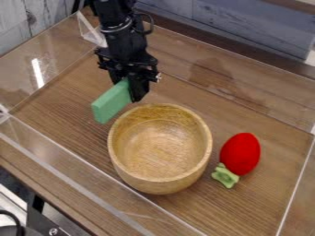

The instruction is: Remove the green block from the brown bowl and put it on the table

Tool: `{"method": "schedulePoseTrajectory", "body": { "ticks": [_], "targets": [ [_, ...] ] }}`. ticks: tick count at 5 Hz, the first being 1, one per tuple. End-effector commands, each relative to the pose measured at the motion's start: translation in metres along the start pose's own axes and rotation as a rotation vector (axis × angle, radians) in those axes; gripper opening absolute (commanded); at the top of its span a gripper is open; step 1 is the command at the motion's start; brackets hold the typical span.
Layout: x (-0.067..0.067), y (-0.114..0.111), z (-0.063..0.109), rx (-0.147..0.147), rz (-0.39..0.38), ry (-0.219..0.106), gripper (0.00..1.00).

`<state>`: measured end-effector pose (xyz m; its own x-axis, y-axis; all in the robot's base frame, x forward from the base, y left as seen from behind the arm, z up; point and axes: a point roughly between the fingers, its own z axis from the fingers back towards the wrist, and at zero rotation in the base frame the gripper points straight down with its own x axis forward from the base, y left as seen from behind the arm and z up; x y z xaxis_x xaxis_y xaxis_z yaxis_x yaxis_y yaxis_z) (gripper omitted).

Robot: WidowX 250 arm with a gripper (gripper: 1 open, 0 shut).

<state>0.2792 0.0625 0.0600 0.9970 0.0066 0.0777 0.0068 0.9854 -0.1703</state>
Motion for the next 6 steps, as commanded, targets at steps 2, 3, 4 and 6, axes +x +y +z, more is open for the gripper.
{"method": "schedulePoseTrajectory", "body": {
  "ticks": [2, 3, 4, 6],
  "targets": [
    [0.012, 0.014, 0.015, 0.014, -0.001, -0.052, 0.00],
    [0.012, 0.029, 0.017, 0.016, 0.016, -0.057, 0.00],
    [0.011, 0.042, 0.019, 0.014, 0.033, -0.061, 0.00],
    [0.013, 0.054, 0.026, 0.008, 0.051, -0.072, 1.00]
  ]
}}
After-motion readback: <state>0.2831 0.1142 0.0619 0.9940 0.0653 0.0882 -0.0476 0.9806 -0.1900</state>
